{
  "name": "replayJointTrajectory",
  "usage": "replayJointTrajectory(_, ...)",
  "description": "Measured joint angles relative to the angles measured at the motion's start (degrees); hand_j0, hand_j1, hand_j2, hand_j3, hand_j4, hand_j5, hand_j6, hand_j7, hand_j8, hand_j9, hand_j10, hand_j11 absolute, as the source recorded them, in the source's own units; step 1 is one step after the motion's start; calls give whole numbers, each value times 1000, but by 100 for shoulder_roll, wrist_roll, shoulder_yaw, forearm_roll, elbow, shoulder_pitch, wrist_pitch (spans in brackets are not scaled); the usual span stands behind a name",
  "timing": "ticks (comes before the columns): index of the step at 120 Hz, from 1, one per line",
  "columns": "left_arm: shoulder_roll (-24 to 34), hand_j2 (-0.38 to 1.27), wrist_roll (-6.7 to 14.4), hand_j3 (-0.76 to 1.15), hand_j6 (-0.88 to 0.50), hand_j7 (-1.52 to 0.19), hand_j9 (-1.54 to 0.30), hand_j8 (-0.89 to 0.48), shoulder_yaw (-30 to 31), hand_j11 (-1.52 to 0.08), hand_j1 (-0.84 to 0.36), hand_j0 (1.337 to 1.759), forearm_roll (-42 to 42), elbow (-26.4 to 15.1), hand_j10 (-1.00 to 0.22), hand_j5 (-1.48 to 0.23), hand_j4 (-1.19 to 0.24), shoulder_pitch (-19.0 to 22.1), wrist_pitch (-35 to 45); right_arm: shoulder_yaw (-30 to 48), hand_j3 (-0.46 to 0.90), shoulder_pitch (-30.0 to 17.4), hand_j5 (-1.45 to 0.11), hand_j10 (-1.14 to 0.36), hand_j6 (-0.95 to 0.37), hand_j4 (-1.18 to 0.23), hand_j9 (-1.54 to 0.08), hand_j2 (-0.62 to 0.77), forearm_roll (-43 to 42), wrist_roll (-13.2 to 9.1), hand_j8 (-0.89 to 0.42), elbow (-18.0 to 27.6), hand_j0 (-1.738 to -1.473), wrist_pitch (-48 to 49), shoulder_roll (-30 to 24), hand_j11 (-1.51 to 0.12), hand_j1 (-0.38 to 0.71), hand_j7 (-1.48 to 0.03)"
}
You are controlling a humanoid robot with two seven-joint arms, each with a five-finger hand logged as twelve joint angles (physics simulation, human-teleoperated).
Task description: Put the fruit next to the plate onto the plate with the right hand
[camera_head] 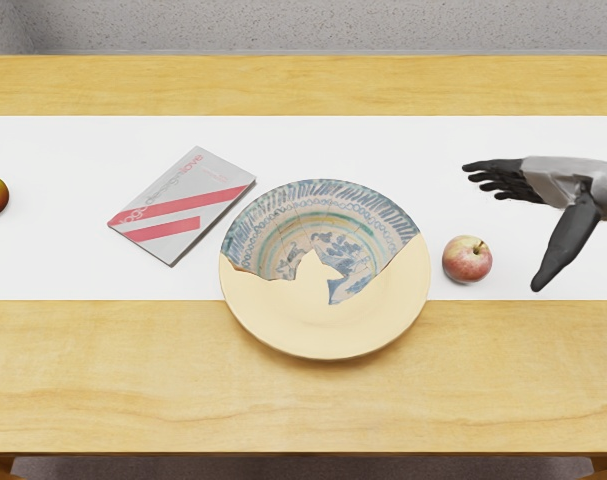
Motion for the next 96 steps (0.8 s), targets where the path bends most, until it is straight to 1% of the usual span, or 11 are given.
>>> replayJointTrajectory(18, 0, 49, 0, 0, -245, -318, -318, -245, 0, -318, 55, 1658, 0, -1, -245, -318, -245, 0, 0, -291, 0, -134, -46, -39, -42, -40, -45, -5, -471, -10, -41, 244, -1658, -1257, 7, -45, -310, -45)
replayJointTrajectory(27, 0, 49, 0, 0, -245, -318, -318, -245, 0, -318, 55, 1658, 0, -1, -245, -318, -245, 0, 0, -515, 0, -216, -47, -41, -44, -41, -46, -4, -703, -23, -42, 297, -1658, -1921, 153, -46, -310, -46)
replayJointTrajectory(36, 0, 49, 0, 0, -245, -318, -318, -245, 0, -318, 55, 1658, 0, 0, -245, -318, -245, 0, 0, -651, 0, -308, -48, -42, -46, -43, -48, -4, -883, -20, -44, 332, -1658, -2313, 281, -48, -309, -47)
replayJointTrajectory(44, 0, 49, 0, 0, -245, -318, -318, -245, 0, -318, 55, 1658, 0, 0, -245, -318, -245, 0, 0, -723, 0, -371, -64, -54, -58, -55, -63, -6, -986, -27, -56, 356, -1658, -2493, 400, -63, -295, -63)
replayJointTrajectory(55, 0, 49, 0, 0, -245, -318, -318, -245, 0, -318, 55, 1658, 0, -1, -245, -318, -245, 0, 0, -787, 0, -421, -120, -98, -101, -98, -119, -14, -1193, -62, -99, 370, -1658, -2644, 579, -119, -243, -119)
replayJointTrajectory(77, 0, 49, 0, 0, -245, -318, -318, -245, 0, -318, 55, 1658, 0, -4, -245, -318, -245, 0, 0, -826, 0, -580, -259, -205, -208, -205, -259, -35, -1897, -248, -206, 373, -1658, -2854, 871, -258, -115, -258)
replayJointTrajectory(86, 0, 49, 0, 0, -245, -318, -318, -245, 0, -318, 55, 1658, 0, -3, -245, -318, -245, 0, 0, -842, 0, -646, -297, -234, -237, -234, -297, -41, -2182, -360, -235, 374, -1658, -2919, 992, -296, -80, -296)
replayJointTrajectory(96, 0, 49, 0, 0, -245, -318, -318, -245, 0, -318, 55, 1658, 0, -2, -245, -318, -245, 0, 0, -915, 0, -682, -326, -256, -259, -256, -325, -45, -2387, -435, -257, 374, -1658, -2980, 1096, -325, -53, -324)
